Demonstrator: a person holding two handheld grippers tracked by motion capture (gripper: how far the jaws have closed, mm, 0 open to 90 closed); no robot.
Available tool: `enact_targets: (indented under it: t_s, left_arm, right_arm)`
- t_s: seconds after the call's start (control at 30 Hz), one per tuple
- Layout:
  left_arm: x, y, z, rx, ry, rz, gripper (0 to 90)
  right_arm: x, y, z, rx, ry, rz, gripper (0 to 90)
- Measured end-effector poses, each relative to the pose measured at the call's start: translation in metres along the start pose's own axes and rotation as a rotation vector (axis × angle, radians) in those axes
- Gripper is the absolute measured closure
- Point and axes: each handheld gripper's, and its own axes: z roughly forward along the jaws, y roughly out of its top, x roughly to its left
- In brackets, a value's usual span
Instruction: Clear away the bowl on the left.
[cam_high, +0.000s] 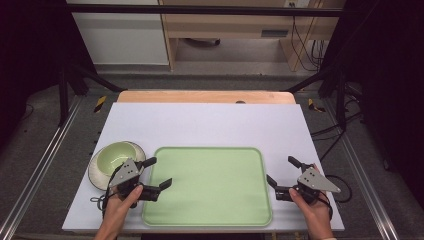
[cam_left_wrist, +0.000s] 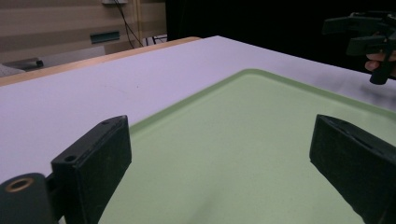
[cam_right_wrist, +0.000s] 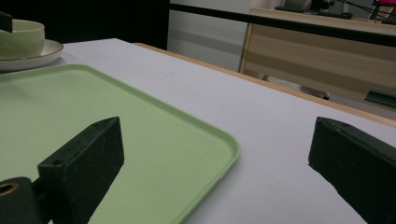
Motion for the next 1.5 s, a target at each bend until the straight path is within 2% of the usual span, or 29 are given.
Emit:
enact_targets:
  t_s: [0.3, 0.4, 0.47, 0.5, 0.53, 0.57, 0.6, 0.67, 0.73, 0.77, 0.83, 0.93, 1.0, 1.07, 1.17, 1.27, 1.3, 1.5]
  left_arm:
    - [0.003, 0.004, -0.008, -0.01, 0.011, -0.008, 3.4]
    - [0.005, 0.008, -0.011, -0.013, 0.033, -0.008, 3.4]
    - [0.01, 0.017, -0.021, -0.019, 0.108, 0.0, 3.8]
    - [0.013, 0.019, -0.024, -0.023, 0.123, -0.002, 3.8]
    - [0.018, 0.023, -0.031, -0.032, 0.155, -0.014, 3.8]
    - [0.018, 0.023, -0.031, -0.032, 0.155, -0.014, 3.8]
    - [0.024, 0.026, -0.038, -0.038, 0.188, -0.027, 3.8]
    - [0.026, 0.027, -0.042, -0.039, 0.199, -0.03, 3.8]
    - [0.035, 0.034, -0.05, -0.032, 0.24, -0.035, 3.8]
    - [0.037, 0.037, -0.051, -0.023, 0.243, -0.032, 3.8]
    - [0.041, 0.044, -0.051, -0.003, 0.252, -0.018, 3.8]
    - [0.05, 0.057, -0.05, 0.025, 0.275, 0.029, 3.9]
    - [0.059, 0.064, -0.048, 0.022, 0.283, 0.015, 4.1]
    - [0.069, 0.07, -0.046, 0.038, 0.3, 0.018, 4.1]
    - [0.075, 0.071, -0.047, 0.034, 0.322, 0.007, 4.3]
    - [0.079, 0.064, -0.053, 0.025, 0.345, -0.012, 4.7]
    - [0.082, 0.057, -0.055, 0.046, 0.366, -0.036, 5.1]
    - [0.087, 0.044, -0.067, 0.08, 0.417, -0.053, 5.2]
  right_arm:
    - [0.002, 0.0, 0.001, 0.008, 0.003, -0.004, 3.3]
    - [0.002, 0.0, 0.001, 0.008, 0.001, 0.001, 3.3]
    - [0.002, 0.0, 0.001, 0.011, -0.002, 0.0, 3.3]
    - [0.002, 0.0, 0.001, 0.011, -0.003, 0.001, 3.3]
    - [0.002, 0.0, 0.001, 0.011, -0.003, 0.001, 3.3]
    - [0.002, 0.0, 0.001, 0.011, 0.0, -0.003, 3.3]
    - [0.002, 0.0, 0.002, 0.012, 0.001, -0.001, 3.2]
    - [0.002, 0.0, 0.002, 0.012, 0.001, 0.0, 3.2]
    - [0.002, 0.0, 0.001, 0.001, 0.002, 0.005, 3.0]
    - [0.001, 0.0, 0.001, 0.0, 0.001, 0.005, 2.9]
    - [0.0, 0.0, 0.001, -0.003, -0.003, 0.01, 2.9]
    - [-0.001, 0.0, -0.001, -0.012, -0.011, 0.023, 2.9]
    - [-0.002, -0.001, -0.001, -0.008, -0.015, 0.025, 2.9]
    - [-0.002, -0.001, -0.001, -0.004, -0.019, 0.024, 2.9]
    - [-0.002, -0.002, -0.001, -0.002, -0.022, 0.024, 2.9]
    - [-0.001, -0.002, 0.0, 0.008, -0.017, 0.017, 2.9]
    - [-0.001, -0.002, 0.001, 0.007, -0.017, 0.021, 2.9]
    - [0.001, 0.001, 0.001, 0.011, -0.011, 0.009, 3.0]
